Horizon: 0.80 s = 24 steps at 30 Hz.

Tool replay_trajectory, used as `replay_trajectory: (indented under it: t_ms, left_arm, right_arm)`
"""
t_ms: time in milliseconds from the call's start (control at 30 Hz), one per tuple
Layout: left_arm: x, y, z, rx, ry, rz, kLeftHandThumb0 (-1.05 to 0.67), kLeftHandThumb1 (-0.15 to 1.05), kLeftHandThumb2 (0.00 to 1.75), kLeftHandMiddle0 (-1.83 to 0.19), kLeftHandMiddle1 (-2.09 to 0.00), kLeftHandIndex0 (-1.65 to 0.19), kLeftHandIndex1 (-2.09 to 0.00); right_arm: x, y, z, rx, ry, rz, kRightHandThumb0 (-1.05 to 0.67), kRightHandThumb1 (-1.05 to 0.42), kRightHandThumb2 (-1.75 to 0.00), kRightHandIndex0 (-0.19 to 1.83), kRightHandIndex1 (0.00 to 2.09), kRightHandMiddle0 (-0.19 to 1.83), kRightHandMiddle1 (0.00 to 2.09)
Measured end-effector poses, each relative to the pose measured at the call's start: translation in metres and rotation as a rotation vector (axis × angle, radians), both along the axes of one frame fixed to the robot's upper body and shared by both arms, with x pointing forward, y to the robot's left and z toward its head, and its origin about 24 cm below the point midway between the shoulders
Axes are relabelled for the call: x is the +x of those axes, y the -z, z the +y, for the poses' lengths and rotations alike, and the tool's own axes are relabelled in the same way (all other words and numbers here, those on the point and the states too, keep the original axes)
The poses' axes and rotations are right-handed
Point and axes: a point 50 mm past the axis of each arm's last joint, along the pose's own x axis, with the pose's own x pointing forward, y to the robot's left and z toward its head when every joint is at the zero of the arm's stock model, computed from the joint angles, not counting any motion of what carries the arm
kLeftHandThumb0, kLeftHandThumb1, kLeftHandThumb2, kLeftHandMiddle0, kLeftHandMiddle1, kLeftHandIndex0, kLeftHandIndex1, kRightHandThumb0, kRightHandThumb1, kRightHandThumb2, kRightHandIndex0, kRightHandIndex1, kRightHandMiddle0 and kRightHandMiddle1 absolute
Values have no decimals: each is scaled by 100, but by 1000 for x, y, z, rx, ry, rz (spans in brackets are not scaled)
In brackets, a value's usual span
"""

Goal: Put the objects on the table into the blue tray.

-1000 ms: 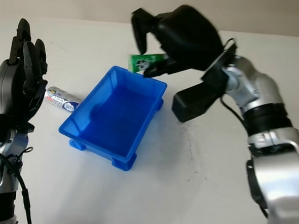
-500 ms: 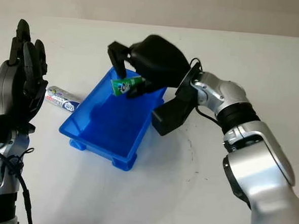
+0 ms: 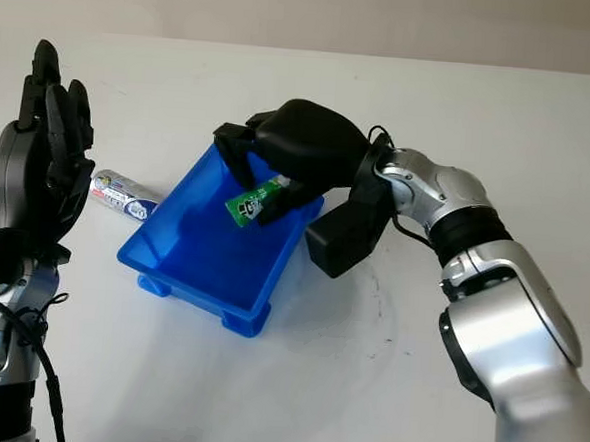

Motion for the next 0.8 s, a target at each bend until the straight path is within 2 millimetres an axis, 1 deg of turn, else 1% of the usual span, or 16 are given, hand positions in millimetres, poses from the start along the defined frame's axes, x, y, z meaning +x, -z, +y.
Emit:
replay_trajectory:
  t_ms: [100,133,200,267,467,633,733,800]
  left_arm:
    - [0,0,0,1,-1,0,-79,105,66,19,0,19,0]
    - [0,0,0,2,-1,0,-79,105,66,19,0,19,0]
    - [0,0,0,2,0,0,-79,105,65,19,0,19,0]
    - [0,0,-1,2,0,0,-80,105,66,19,0,19,0]
    - [0,0,-1,7,-1,2,-79,105,67,19,0,19,0]
    - [1,0,-2,8,2,3,-79,105,67,19,0,19,0]
    - [1,1,-3,7,3,3,-79,105,67,19,0,19,0]
    - [1,1,-3,6,2,4,-79,105,67,19,0,19,0]
  right_arm:
    - [-3,-1,-3,-12,-9,22,-84,-105,-25,17,37,11,58]
    - [-4,-3,-4,-4,-12,28,-85,-105,-30,15,24,10,43]
    - [-6,-8,-5,20,-21,35,-89,-105,-40,7,9,3,24]
    - [-9,-13,-4,37,-30,39,-90,-105,-47,-1,4,-3,15]
    - [-13,-22,-8,123,0,75,-91,-105,-58,-14,0,-12,7]
    - [-12,-17,-30,311,122,188,-93,-105,-62,-19,0,-18,3]
    - [-15,-7,-47,458,204,269,-94,-105,-65,-19,0,-19,0]
    - [-18,3,-58,538,259,324,-92,-105,-67,-19,0,-19,0]
